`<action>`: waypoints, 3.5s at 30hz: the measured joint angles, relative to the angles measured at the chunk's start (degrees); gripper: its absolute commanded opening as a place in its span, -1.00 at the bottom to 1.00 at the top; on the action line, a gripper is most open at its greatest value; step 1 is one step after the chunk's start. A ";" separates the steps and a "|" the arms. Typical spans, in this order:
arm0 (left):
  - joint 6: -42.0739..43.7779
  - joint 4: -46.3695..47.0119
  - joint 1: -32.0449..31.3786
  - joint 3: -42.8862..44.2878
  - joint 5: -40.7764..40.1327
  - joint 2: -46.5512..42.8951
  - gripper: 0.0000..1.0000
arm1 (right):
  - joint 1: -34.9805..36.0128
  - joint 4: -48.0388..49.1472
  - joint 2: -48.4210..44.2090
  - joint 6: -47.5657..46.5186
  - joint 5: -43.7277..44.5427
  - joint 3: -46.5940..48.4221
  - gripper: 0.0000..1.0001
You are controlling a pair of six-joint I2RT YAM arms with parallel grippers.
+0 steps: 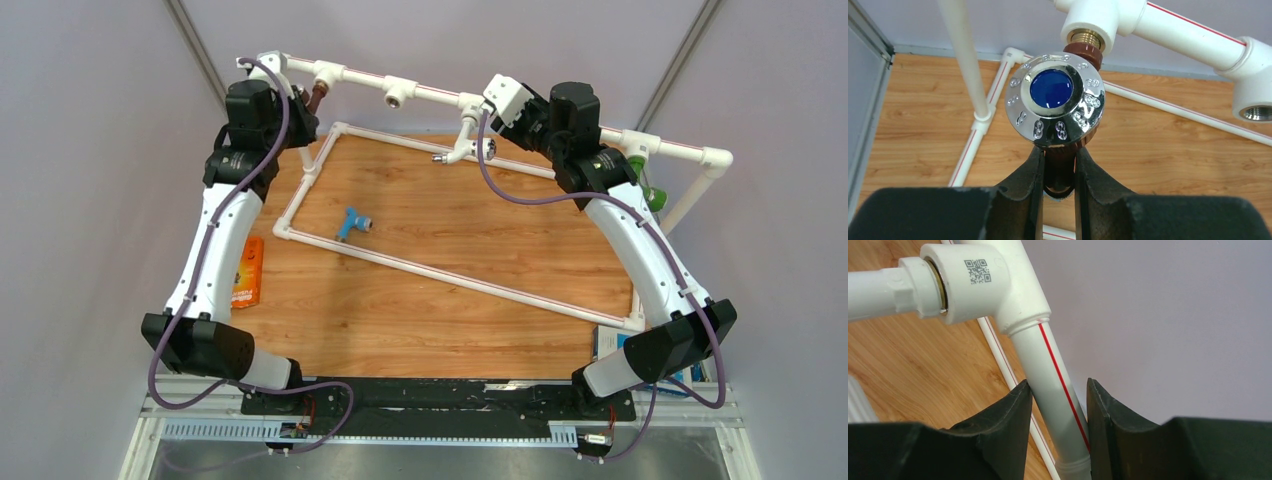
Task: Install the water faucets
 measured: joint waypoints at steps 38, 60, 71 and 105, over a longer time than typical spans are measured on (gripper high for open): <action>22.64 8.94 -7.63 -7.54 -13.20 -2.93 -1.00 | 1.18 -0.94 -2.34 3.54 1.03 -0.76 0.88; -10.32 8.74 -4.09 -29.86 27.45 -20.48 -1.00 | 5.49 -6.99 -22.32 10.86 -18.97 -0.76 0.99; -8.41 7.15 -8.33 -36.26 43.89 -24.55 -1.00 | 24.72 -6.16 -16.79 9.55 -27.08 -9.03 0.75; -15.10 17.88 -17.00 -52.57 40.19 -35.95 0.87 | 30.40 -8.37 -4.68 16.63 -10.54 -18.80 -1.00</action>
